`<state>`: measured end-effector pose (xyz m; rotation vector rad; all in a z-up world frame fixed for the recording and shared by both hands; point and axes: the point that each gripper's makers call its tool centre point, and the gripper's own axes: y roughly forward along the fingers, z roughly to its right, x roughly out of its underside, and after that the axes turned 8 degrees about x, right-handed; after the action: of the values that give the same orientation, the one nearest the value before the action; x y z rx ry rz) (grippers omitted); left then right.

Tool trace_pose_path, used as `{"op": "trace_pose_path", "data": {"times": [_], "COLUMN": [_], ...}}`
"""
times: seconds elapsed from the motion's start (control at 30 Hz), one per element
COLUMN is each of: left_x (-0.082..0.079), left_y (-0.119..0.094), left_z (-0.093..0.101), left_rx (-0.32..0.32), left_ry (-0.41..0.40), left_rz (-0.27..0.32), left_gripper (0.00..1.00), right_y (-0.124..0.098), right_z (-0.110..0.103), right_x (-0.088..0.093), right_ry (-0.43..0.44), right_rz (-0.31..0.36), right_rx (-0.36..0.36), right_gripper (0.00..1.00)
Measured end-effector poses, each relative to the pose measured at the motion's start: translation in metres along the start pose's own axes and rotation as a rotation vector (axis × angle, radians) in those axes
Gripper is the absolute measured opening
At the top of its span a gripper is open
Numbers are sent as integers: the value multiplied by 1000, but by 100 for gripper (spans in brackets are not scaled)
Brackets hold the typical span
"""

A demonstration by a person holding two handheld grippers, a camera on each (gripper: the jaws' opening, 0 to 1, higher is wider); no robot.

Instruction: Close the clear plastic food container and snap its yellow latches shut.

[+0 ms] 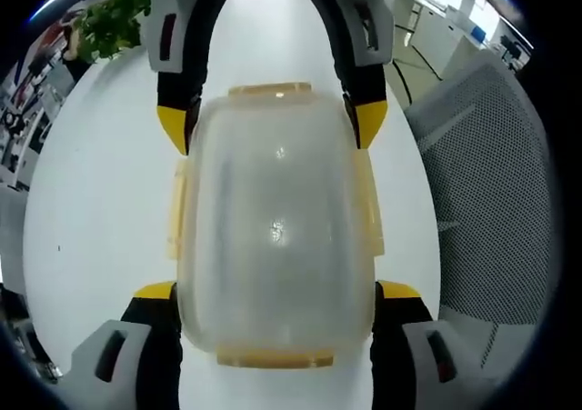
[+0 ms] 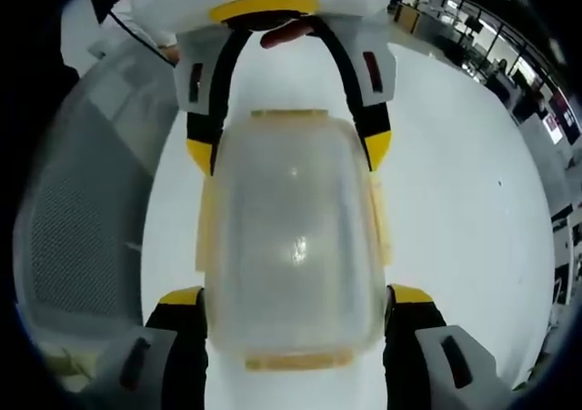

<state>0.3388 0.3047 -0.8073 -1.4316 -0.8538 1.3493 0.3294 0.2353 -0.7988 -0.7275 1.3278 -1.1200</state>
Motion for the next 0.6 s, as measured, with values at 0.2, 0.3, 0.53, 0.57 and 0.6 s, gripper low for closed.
{"op": "trace_pose_path", "data": {"times": [0.2,0.3,0.53,0.57,0.6], "left_x": [12,18,30,32,34], "left_y": [-3,-5,-9,-9,-10], "left_z": [-1,-1,1,1,2], "left_rx": [2,1,-2,-3,-2], "left_ry": [4,2,-7,-8,-9], "left_rz": [-20,-22,-17,-20,-24], "left_gripper": [87,87,87,87,87], "right_y": [4,7,11,12,13], "right_z": [1,0,0,0,-1], "right_x": [-11,-17,-29,-31,-33], "right_ry": [8,8,3,3,2], "right_rz": [14,19,27,28,30], "right_rx": [1,0,-1,-1,-2], "right_gripper": [80,80,80,80,80]}}
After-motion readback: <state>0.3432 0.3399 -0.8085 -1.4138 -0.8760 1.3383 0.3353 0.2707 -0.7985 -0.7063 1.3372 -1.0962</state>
